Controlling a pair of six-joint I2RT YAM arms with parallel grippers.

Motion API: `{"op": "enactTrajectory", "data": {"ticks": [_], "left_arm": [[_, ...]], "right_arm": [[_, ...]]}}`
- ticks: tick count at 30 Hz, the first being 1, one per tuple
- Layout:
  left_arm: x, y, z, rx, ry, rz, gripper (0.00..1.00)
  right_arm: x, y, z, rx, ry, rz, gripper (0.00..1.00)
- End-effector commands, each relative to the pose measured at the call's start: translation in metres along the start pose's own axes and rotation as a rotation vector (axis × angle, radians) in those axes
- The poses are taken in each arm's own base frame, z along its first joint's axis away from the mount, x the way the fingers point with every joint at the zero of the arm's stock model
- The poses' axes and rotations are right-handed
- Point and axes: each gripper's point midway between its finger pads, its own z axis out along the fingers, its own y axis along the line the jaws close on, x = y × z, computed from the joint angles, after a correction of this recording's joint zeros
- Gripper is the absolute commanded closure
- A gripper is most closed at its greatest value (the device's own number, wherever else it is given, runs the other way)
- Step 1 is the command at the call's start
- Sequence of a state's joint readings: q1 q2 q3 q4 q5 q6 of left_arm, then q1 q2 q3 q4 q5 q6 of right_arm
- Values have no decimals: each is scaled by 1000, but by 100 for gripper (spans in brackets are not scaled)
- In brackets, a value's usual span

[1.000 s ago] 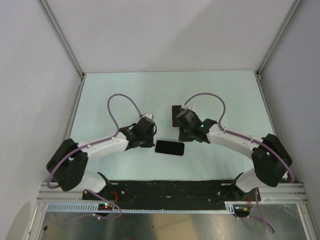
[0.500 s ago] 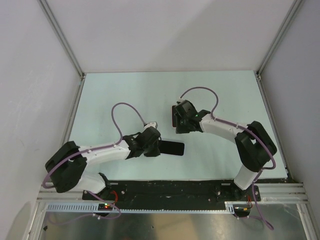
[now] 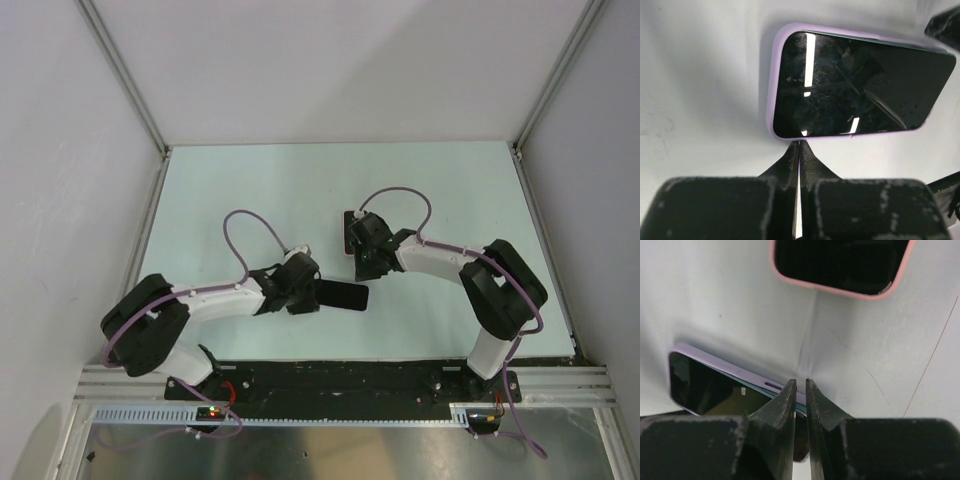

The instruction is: Put the phone into the phone case

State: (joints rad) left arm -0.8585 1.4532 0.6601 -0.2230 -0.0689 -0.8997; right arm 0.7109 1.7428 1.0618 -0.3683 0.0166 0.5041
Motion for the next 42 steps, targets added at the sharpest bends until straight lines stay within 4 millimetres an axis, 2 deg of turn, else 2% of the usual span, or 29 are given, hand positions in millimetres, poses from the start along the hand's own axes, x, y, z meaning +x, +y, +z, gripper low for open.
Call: {"op": "enactTrajectory", "data": {"ticks": [1, 6, 11, 14, 17, 20, 24, 29, 35, 42], "left_arm": [[-18, 11, 7, -26, -45, -29, 100], [-42, 21, 15, -54, -63, -48, 100], [-68, 22, 26, -69, -73, -50, 100], [-81, 13, 34, -57, -72, -42, 100], [-84, 6, 37, -39, -60, -36, 100], [-82, 7, 34, -37, -60, -33, 100], [-70, 17, 23, -38, -62, -34, 100], [-54, 12, 10, -1, -59, -23, 100], [-33, -4, 5, 33, -34, 1, 100], [-27, -12, 6, 46, -22, 18, 100]], "right_arm": [[12, -1, 2, -10, 5, -2, 83], [34, 2, -7, -45, 32, 6, 83], [51, 8, -22, -74, 34, 19, 83], [53, 10, -31, -87, 21, 24, 83], [46, 1, -36, -53, -7, 45, 83], [35, -12, -45, -22, -48, 76, 81], [26, -9, -59, -49, -88, 84, 78], [39, 7, -58, -87, -58, 44, 75], [55, 12, -49, -94, -26, 29, 75], [65, 15, -45, -93, -6, 19, 77]]}}
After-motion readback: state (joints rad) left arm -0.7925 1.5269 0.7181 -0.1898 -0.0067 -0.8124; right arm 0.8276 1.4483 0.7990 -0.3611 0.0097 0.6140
